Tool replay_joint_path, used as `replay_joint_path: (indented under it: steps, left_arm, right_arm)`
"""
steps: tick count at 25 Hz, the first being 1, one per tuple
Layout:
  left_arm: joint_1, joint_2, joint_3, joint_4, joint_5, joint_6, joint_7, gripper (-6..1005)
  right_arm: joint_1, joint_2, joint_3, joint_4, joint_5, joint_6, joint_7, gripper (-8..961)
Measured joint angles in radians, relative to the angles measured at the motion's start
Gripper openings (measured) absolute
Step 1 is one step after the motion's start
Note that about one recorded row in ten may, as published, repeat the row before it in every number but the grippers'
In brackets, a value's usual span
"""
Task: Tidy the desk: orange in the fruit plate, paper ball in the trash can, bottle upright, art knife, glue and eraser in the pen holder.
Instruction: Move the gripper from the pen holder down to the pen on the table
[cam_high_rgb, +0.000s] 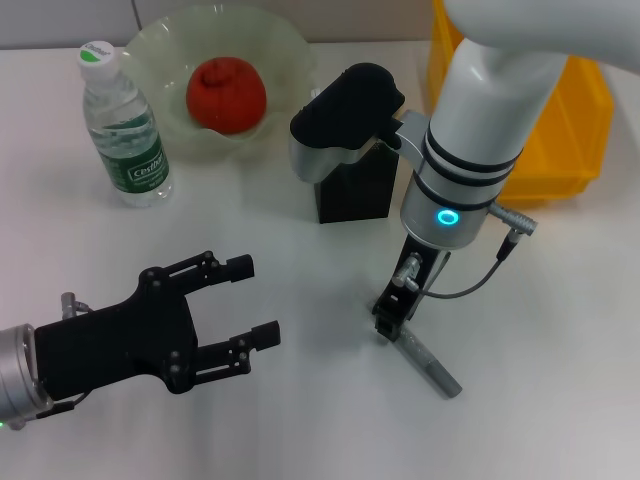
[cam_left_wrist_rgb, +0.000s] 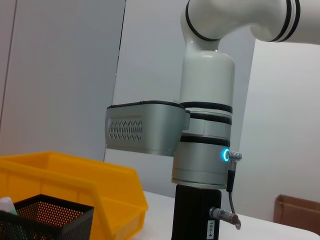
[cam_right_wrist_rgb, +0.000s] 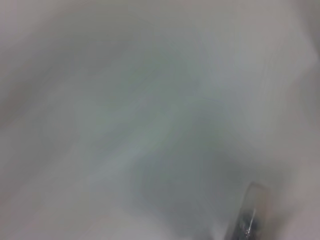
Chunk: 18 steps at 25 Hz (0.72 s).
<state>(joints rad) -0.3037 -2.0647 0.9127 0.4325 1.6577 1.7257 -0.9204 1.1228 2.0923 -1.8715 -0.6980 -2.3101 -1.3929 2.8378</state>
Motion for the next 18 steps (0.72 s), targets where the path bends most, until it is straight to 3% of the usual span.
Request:
replay_joint_path:
  steps: [15, 18]
  left_arm:
    - [0.001, -0.002, 0.000, 0.000, 0.001, 0.000, 0.000, 769]
    - [0.001, -0.001, 0.000, 0.000, 0.001, 0.000, 0.000, 769]
  right_arm:
    - [-0.001, 0.000, -0.022, -0.004, 0.000, 0.001, 0.000, 290]
    - [-0.002, 0.000, -0.022, -0.005, 0.000, 0.002, 0.000, 243]
